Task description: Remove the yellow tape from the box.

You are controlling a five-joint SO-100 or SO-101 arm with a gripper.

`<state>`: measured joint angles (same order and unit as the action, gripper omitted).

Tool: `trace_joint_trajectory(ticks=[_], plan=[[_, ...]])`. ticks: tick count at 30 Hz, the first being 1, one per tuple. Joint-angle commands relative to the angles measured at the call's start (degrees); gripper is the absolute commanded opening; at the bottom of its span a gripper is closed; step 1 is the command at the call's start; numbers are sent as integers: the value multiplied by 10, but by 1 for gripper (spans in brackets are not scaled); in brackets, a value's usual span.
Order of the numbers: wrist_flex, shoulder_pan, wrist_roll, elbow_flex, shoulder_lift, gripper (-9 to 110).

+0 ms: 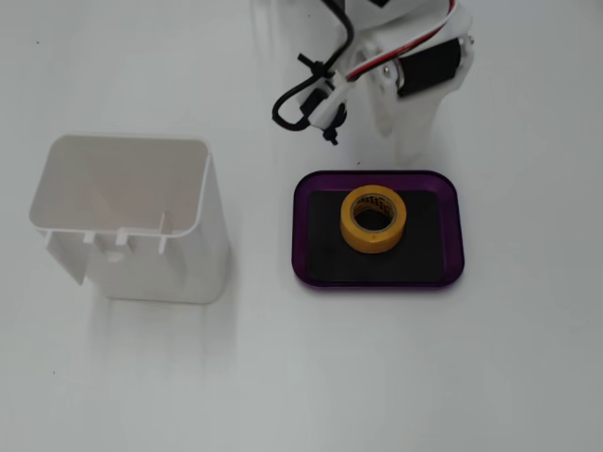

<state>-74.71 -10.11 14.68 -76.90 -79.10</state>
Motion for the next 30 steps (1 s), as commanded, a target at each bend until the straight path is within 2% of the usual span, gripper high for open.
trace_joint_trajectory(ticks=[1, 9, 20, 30], plan=[[27, 13, -1, 26, 9, 10], [80, 51, 3, 19, 25, 10], [83, 54, 6, 15, 26, 10], [145, 54, 4, -70, 26, 10]])
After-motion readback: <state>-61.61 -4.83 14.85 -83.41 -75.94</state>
